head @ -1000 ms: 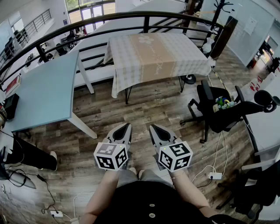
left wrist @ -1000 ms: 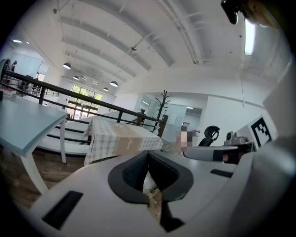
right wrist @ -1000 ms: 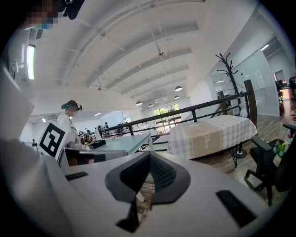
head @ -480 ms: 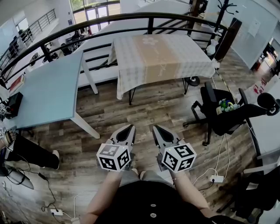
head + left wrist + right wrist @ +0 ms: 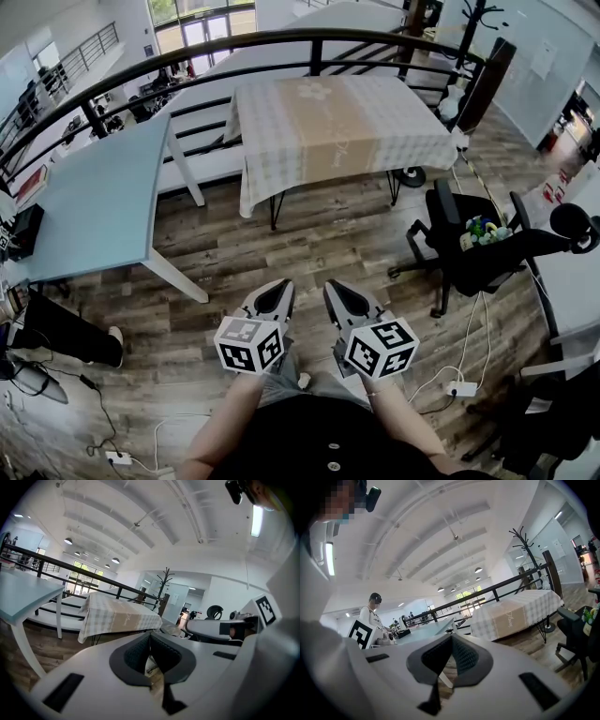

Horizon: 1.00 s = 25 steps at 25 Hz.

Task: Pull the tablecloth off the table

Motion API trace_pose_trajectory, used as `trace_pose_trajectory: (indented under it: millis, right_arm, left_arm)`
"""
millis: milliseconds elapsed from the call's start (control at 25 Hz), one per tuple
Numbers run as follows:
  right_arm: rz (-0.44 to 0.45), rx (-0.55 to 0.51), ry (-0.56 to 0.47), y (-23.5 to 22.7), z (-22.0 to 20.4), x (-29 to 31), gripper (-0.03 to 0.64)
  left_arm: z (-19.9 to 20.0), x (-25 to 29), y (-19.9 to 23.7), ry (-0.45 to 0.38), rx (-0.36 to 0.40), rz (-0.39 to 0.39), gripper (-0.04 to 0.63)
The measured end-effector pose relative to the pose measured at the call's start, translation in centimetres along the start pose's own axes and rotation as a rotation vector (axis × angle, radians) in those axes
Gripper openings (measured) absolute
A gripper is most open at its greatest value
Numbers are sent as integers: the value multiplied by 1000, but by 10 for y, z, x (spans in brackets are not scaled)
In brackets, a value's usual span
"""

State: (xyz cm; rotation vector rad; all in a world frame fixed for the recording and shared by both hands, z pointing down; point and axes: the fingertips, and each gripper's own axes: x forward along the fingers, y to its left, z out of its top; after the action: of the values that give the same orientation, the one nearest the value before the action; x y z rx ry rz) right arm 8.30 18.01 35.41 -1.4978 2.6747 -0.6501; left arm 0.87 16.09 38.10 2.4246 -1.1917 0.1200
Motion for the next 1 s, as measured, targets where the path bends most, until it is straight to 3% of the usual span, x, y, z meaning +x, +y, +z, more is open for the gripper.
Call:
trace_pose_trajectory:
  millis: [200, 400, 640, 1000]
  right_arm:
    - [27, 57, -18, -14, 3, 31, 26]
    - [8, 48, 9, -39, 8, 80, 26]
    - [-36, 69, 18, -74, 37, 165, 26]
    - [-28, 79, 47, -83, 68, 291, 26]
  left_arm:
    - [10, 21, 20, 2, 7, -9, 14]
    - [24, 58, 64, 14, -18, 9, 14]
    - [70, 111, 135, 30, -3, 0, 14]
    - [122, 173, 242, 55, -26, 3, 14]
